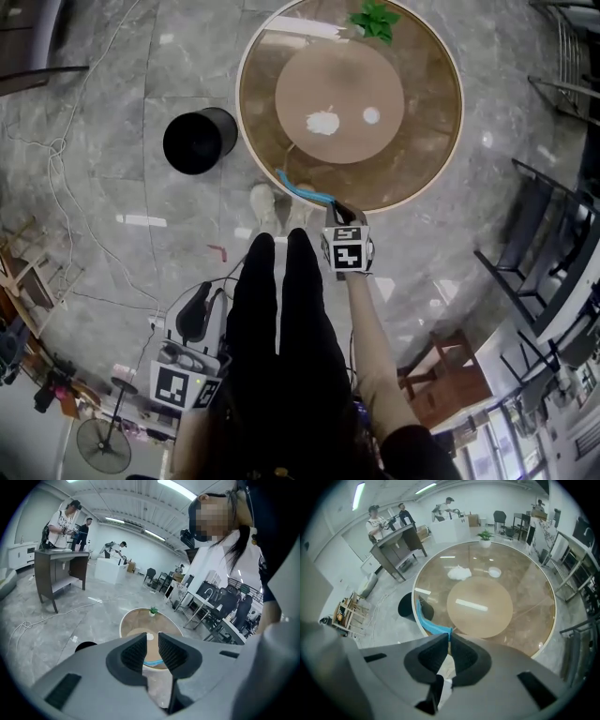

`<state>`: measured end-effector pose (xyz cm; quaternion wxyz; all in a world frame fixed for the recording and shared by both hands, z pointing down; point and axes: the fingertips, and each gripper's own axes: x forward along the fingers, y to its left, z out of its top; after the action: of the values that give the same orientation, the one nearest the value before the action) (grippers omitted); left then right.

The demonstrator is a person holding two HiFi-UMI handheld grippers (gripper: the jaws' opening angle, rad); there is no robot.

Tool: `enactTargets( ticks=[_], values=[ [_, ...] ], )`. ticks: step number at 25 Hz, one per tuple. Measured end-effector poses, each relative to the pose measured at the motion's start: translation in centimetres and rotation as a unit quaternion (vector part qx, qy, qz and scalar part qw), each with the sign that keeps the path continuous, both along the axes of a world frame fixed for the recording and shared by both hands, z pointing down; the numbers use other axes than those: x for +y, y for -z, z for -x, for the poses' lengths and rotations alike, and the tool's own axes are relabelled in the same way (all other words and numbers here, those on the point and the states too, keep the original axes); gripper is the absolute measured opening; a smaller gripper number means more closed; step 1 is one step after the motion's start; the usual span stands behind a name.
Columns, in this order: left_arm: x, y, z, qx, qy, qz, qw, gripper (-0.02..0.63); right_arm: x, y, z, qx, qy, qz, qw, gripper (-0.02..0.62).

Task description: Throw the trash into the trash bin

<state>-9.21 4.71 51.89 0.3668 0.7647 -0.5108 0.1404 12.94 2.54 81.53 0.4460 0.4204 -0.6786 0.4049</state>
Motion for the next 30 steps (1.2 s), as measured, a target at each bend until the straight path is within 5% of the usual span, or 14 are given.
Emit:
enactTargets(
  ticks=[11, 21, 30],
  values=[
    [1.9, 1.3, 7.3, -0.006, 0.136, -0.016, 0.9906, 0.078, -7.2, 6.2, 14.1, -0.053, 0.156, -0.081, 0.983, 0.020],
    [8.6, 0.3, 15.0, -0.018, 0.306, 0.002, 0.9517, 0.077, -8.5, 7.6, 29.3, -0.091, 0.308, -0.111, 0.940, 0.020],
    [12.9, -0.5, 17.0, -0.012, 0.380, 0.006, 0.9248, 0.078, -5.9, 8.0, 34.8, -0.102, 0.377, -0.119, 0.913, 0.092]
  ],
)
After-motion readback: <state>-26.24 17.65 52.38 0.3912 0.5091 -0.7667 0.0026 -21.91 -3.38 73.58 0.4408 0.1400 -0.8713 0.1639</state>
